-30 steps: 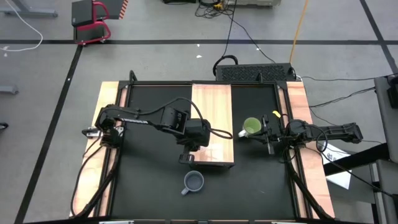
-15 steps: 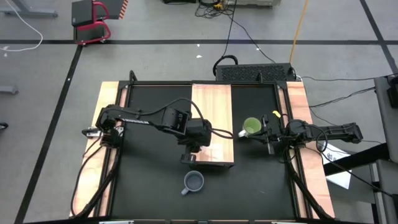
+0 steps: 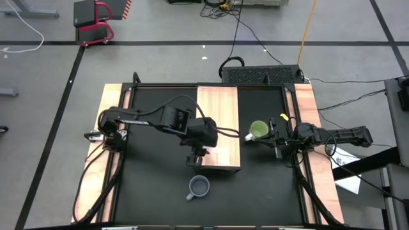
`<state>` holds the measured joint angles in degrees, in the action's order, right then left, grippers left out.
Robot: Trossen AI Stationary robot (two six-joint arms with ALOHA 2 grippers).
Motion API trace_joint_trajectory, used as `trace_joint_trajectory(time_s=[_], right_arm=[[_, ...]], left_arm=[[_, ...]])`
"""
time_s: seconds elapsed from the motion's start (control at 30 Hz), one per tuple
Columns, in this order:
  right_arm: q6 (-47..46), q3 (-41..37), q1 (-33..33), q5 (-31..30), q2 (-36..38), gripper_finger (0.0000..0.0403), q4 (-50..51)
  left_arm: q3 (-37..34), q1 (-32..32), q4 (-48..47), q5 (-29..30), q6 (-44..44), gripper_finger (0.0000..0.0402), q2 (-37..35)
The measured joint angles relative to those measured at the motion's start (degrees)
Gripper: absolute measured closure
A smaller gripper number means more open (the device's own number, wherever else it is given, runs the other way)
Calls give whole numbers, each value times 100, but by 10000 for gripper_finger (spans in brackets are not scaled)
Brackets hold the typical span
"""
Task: Stack small to large cups/mugs on shelf
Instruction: Put the gray mug on the shelf
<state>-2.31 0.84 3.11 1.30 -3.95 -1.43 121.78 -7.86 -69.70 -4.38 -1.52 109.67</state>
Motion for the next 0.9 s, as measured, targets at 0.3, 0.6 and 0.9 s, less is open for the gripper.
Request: trace_joint_trajectory(time_s=[0.3, 0.6, 0.9], right_arm=[[0, 0, 0, 0, -2, 403, 0], [-2, -2, 0, 11, -2, 403, 0], [-157, 0, 0, 35, -2, 403, 2]], left_arm=[[1126, -334, -956, 515, -153, 263, -11], [1300, -1314, -1444, 1083, -699, 393, -103], [1300, -2271, -1204, 1699, -68, 398, -96]])
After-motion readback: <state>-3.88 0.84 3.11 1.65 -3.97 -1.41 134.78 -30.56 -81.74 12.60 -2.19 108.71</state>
